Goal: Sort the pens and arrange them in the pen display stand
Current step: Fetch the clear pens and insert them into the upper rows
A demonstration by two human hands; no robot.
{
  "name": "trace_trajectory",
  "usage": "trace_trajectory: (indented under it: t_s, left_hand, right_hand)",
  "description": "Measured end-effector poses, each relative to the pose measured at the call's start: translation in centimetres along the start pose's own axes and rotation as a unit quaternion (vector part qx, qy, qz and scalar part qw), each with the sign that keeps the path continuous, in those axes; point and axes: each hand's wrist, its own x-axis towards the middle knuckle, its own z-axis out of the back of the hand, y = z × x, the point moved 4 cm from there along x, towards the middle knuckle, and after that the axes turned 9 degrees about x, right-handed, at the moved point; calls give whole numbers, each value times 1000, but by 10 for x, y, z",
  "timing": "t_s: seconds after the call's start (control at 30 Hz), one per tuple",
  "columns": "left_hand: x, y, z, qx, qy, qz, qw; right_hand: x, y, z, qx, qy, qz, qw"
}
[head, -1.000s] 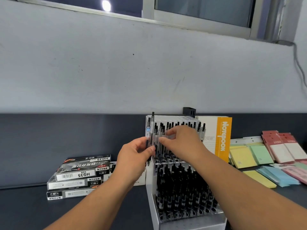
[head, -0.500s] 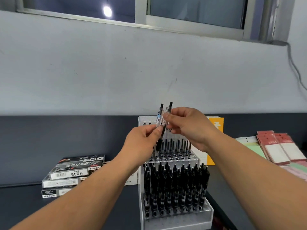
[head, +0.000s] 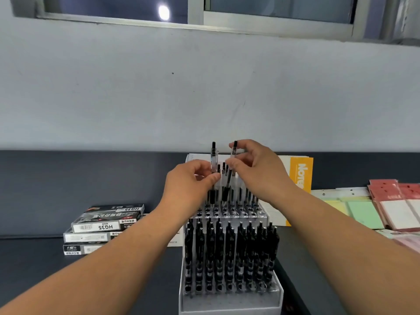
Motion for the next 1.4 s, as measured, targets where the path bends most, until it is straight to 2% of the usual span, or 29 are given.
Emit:
trace_trajectory:
  t_s: [0.27,0.53,0.77,0.97,1.1,1.4]
  left_hand:
    - [-5,1,0,158,-5,-18,987]
    - [-9,8,-13,270,56,-31,961]
    - [-8,5,-15,280,86,-60,954]
    - [-6,-7,-6,281,33,-127,951]
    - [-2,-8,-2,224,30,-134,965]
    - [4,-3,-4,270,43,-97,957]
  right_hand:
    - [-2,-11,-17,-21,32,8,999]
    - [-5,-23,-33,-98,90,-18,991]
    - [-4,-21,-33,-100,98,-61,988]
    - [-3,-20,-32,-111,84,-53,989]
    - [-3,-18,-30,-90,69,-43,993]
    - [1,-17,-30,-111,71,-43,990]
